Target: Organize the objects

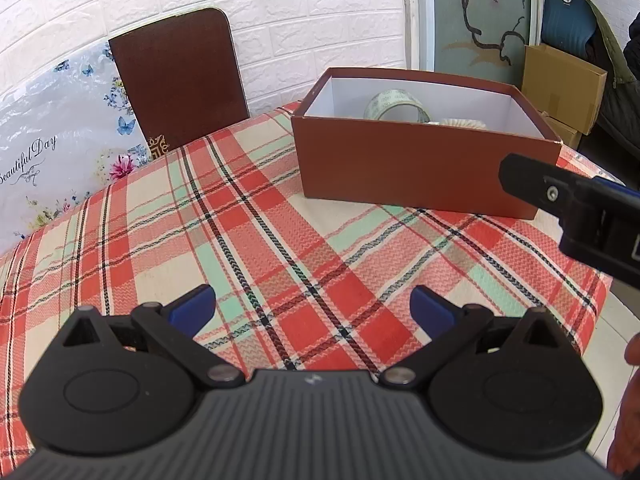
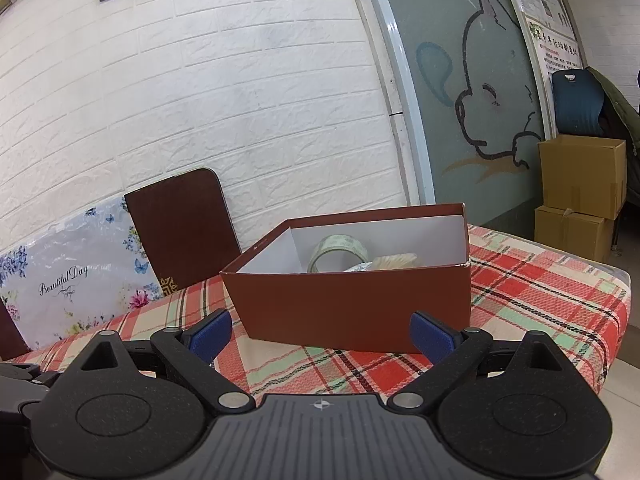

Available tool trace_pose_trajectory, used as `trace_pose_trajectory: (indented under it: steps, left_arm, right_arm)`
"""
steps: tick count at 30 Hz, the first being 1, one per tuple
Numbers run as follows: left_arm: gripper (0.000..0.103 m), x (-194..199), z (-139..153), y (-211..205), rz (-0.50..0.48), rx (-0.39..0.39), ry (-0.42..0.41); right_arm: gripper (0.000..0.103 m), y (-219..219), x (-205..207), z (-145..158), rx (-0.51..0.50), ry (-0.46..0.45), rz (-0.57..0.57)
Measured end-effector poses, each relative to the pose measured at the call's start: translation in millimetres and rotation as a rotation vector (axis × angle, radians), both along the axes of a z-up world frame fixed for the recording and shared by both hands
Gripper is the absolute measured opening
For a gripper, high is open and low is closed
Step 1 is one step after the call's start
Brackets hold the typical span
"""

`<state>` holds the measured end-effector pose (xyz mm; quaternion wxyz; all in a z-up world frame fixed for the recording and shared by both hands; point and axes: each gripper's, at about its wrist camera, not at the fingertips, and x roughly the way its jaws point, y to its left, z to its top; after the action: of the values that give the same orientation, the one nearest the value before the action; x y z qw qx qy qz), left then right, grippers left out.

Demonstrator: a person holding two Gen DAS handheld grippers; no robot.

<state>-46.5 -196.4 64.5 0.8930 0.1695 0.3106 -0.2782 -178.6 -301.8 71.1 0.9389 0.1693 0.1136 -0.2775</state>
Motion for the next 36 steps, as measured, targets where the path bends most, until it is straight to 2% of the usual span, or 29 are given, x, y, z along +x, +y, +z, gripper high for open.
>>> trace_pose_trajectory:
  steps: [36]
  left_arm:
    - [0.103, 8.2, -7.9, 2.8, 0.007, -0.002, 0.056]
  right_arm:
    - [0.096, 8.2, 10.5, -3.5, 0.0, 0.028, 0.007]
